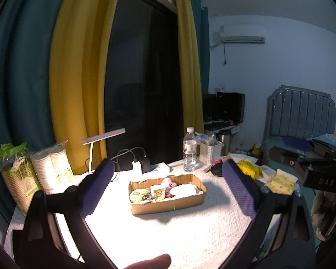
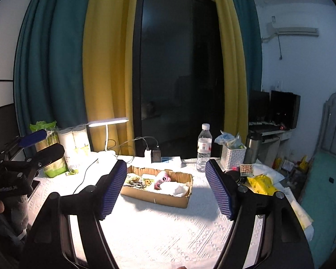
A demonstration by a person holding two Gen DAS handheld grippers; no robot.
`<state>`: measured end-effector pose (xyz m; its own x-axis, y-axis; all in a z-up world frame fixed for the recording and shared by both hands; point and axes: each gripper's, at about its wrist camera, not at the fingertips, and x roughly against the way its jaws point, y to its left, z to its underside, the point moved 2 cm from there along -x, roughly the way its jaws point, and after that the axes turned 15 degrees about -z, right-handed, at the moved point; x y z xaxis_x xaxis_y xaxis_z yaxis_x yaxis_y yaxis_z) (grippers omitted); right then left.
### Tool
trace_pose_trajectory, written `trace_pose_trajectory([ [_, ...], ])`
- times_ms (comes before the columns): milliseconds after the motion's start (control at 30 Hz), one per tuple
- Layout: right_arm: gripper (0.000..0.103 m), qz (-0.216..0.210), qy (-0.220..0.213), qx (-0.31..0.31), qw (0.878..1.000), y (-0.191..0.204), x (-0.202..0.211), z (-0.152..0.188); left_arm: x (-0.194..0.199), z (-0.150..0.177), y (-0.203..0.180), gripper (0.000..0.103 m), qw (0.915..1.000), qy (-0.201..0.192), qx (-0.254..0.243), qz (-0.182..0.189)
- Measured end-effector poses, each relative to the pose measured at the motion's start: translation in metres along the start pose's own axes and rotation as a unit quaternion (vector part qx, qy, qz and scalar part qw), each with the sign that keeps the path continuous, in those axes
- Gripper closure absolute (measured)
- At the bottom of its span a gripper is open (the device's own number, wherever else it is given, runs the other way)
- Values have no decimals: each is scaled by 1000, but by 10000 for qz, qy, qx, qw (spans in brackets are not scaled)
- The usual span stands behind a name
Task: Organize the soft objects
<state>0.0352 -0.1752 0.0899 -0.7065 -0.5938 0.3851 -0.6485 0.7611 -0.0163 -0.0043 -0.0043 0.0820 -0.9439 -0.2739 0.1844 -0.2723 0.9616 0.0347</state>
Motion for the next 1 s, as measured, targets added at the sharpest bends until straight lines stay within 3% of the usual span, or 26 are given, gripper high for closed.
trace_pose_trajectory([
  [1000,27,20,-9,-75,10000,-6,7,3,10,-7,-12,4,9998,-162,-81,54],
])
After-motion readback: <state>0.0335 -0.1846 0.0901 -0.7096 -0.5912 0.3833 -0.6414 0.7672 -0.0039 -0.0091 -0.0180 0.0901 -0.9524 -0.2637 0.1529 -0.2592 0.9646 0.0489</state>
